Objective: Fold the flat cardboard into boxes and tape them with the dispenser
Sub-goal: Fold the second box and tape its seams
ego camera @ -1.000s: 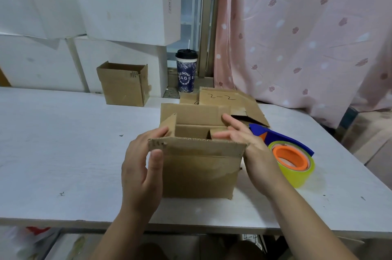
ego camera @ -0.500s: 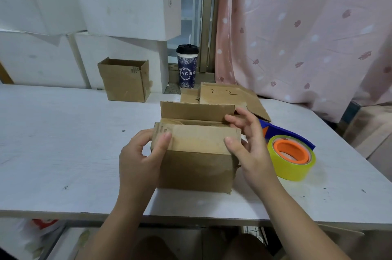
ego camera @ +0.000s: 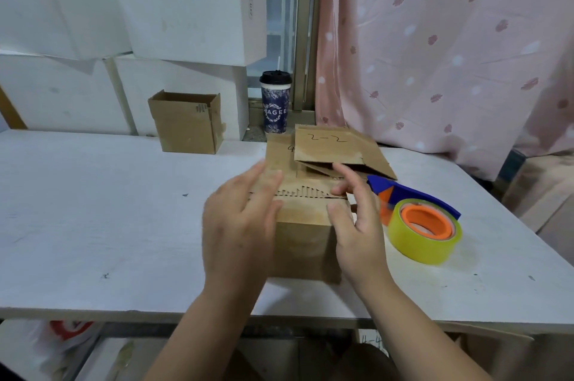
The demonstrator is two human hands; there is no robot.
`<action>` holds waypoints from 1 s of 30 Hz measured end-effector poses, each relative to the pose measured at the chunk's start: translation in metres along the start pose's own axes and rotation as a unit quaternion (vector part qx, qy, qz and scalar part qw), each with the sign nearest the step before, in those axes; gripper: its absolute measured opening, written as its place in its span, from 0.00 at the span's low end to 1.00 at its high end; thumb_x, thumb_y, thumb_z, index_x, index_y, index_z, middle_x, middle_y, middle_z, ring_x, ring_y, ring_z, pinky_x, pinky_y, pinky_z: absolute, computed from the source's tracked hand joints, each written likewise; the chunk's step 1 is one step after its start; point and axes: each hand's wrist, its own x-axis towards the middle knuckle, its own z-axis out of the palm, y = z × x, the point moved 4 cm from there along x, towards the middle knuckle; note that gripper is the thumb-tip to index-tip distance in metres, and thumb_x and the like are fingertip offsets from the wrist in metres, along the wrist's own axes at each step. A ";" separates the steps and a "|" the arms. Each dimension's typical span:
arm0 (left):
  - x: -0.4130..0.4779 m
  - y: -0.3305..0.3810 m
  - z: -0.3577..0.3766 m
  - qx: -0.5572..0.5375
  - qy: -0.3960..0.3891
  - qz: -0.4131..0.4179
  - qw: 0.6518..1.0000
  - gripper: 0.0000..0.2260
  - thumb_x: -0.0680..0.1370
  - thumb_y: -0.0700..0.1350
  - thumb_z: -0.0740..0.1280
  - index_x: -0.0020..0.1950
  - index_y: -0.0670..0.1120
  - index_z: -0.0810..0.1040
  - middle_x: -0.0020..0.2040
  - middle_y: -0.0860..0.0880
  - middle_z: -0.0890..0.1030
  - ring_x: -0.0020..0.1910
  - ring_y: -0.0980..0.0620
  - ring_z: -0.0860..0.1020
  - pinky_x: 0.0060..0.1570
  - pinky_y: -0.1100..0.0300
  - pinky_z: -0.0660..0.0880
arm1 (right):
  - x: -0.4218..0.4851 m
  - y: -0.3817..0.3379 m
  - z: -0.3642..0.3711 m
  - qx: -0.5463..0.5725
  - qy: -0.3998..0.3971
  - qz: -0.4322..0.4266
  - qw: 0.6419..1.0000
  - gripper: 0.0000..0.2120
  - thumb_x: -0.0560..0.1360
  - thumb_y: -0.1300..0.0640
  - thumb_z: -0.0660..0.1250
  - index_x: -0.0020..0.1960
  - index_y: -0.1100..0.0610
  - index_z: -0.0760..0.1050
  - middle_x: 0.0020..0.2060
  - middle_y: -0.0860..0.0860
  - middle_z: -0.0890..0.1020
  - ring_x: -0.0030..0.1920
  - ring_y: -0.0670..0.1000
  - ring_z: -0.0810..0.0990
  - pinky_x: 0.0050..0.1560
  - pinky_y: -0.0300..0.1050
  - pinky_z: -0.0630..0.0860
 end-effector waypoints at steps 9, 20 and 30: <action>-0.008 0.009 0.019 0.035 -0.125 0.072 0.989 0.22 0.76 0.56 0.58 0.54 0.43 0.83 0.54 0.46 0.83 0.54 0.47 0.81 0.56 0.50 0.75 | 0.028 0.008 -0.035 0.004 -0.046 0.022 0.999 0.08 0.75 0.50 0.62 0.45 0.46 0.80 0.45 0.43 0.81 0.49 0.42 0.78 0.51 0.40 0.73; -0.001 0.010 0.031 0.030 -0.169 0.021 0.985 0.24 0.76 0.59 0.56 0.54 0.43 0.83 0.54 0.47 0.83 0.55 0.47 0.81 0.60 0.48 0.72 | 0.102 0.097 -0.114 -0.594 -0.317 0.209 0.710 0.18 0.74 0.56 0.61 0.63 0.49 0.69 0.54 0.53 0.78 0.51 0.56 0.75 0.53 0.51 0.76; 0.005 0.016 0.037 0.037 -0.187 -0.002 0.982 0.23 0.74 0.57 0.59 0.53 0.42 0.84 0.52 0.45 0.84 0.53 0.45 0.81 0.59 0.48 0.72 | 0.095 0.102 -0.119 -0.354 -0.246 0.279 0.858 0.06 0.68 0.56 0.70 0.43 0.57 0.76 0.34 0.53 0.78 0.34 0.52 0.76 0.32 0.39 0.70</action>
